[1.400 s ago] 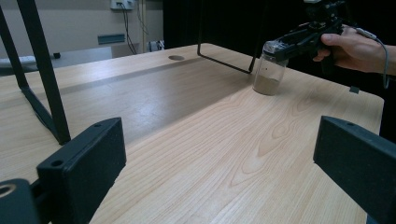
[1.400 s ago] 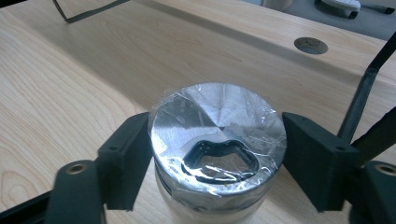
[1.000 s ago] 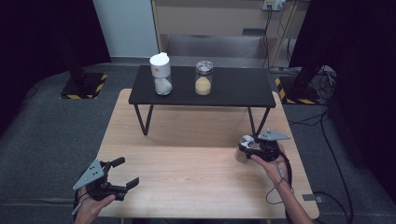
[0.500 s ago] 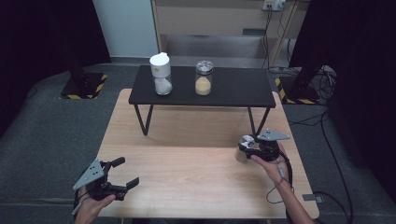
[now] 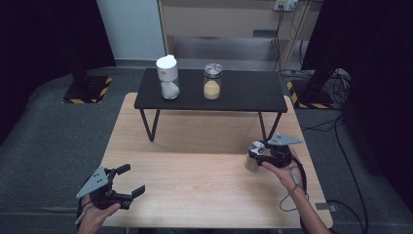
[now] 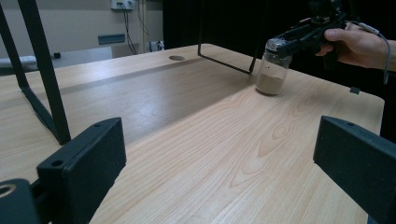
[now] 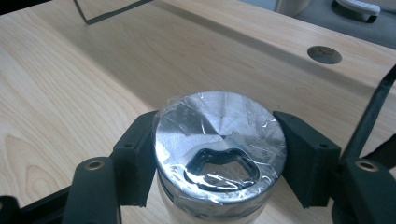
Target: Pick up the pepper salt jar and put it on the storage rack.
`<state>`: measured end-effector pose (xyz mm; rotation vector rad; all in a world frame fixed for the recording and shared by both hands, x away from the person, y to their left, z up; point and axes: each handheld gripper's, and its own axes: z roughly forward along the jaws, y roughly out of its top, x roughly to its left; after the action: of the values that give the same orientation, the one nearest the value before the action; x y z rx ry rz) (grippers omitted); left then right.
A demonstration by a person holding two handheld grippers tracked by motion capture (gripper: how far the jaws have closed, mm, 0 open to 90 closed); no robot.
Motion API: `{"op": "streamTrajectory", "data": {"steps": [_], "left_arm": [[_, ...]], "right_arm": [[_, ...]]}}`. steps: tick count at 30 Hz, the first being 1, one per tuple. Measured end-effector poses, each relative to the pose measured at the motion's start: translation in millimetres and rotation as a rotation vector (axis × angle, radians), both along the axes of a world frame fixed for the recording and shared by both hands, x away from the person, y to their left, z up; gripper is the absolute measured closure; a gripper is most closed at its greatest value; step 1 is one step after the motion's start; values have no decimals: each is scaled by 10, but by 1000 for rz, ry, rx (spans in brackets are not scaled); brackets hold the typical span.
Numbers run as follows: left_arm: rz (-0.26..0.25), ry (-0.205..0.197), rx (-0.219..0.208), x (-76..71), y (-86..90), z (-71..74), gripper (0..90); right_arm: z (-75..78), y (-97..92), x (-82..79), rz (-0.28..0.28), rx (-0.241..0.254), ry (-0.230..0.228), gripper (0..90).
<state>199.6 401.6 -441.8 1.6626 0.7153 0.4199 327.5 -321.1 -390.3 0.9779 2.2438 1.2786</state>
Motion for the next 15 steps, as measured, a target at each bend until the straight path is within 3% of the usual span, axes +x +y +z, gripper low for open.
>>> {"op": "streamTrajectory", "data": {"steps": [15], "left_arm": [[0,-1,1,-3,-1,2,13]], "right_arm": [[283,22,63,109,-12,7,357]]}}
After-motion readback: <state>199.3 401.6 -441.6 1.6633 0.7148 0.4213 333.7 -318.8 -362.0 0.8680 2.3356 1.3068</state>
